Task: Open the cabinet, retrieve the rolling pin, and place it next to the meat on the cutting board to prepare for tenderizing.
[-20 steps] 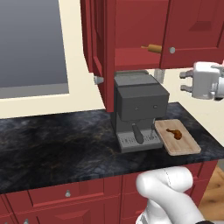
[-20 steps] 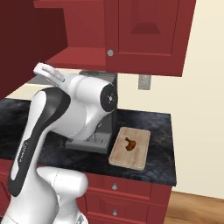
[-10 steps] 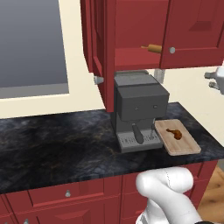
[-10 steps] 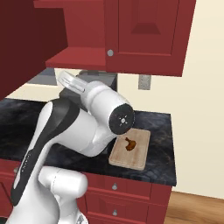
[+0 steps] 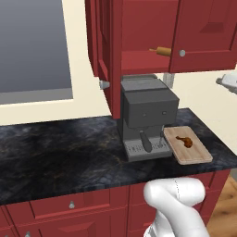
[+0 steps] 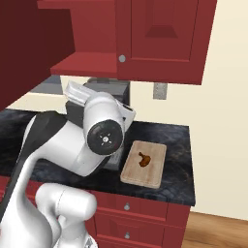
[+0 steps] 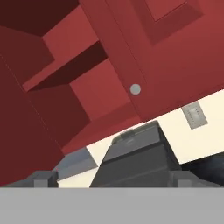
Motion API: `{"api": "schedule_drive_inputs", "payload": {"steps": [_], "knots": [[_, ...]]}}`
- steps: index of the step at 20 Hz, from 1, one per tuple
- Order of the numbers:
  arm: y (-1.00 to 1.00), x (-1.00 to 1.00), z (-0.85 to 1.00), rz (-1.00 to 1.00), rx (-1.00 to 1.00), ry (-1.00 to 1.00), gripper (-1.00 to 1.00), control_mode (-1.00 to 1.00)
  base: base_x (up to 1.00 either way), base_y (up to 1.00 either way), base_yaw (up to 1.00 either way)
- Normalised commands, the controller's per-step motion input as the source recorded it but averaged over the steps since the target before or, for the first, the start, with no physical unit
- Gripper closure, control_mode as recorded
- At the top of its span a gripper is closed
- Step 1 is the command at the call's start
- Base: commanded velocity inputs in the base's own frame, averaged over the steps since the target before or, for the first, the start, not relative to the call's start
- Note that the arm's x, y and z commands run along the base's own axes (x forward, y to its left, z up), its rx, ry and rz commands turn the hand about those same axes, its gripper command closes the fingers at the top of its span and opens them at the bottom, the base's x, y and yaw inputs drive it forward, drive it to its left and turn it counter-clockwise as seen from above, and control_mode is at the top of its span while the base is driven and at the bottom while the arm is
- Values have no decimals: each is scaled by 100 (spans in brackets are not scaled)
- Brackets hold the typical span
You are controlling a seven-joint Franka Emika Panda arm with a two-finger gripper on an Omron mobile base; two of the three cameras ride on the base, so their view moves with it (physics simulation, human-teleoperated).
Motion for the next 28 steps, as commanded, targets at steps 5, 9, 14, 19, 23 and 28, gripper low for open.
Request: {"api": "schedule_drive_inputs", "payload": {"steps": [5, 9, 14, 19, 23, 28], "knots": [[1, 21, -4, -1, -17, -14, -100, -100, 0, 0, 0], [1, 13, 0, 0, -22, -21, -100, -100, 0, 0, 0], [1, 17, 1, -2, -21, -15, -100, -100, 0, 0, 0], [2, 21, 20, -5, -27, -9, -100, -100, 0, 0, 0], [1, 26, 17, -7, -27, -6, -100, -100, 0, 0, 0], [1, 32, 5, -10, -18, -1, -100, -100, 0, 0, 0]]}}
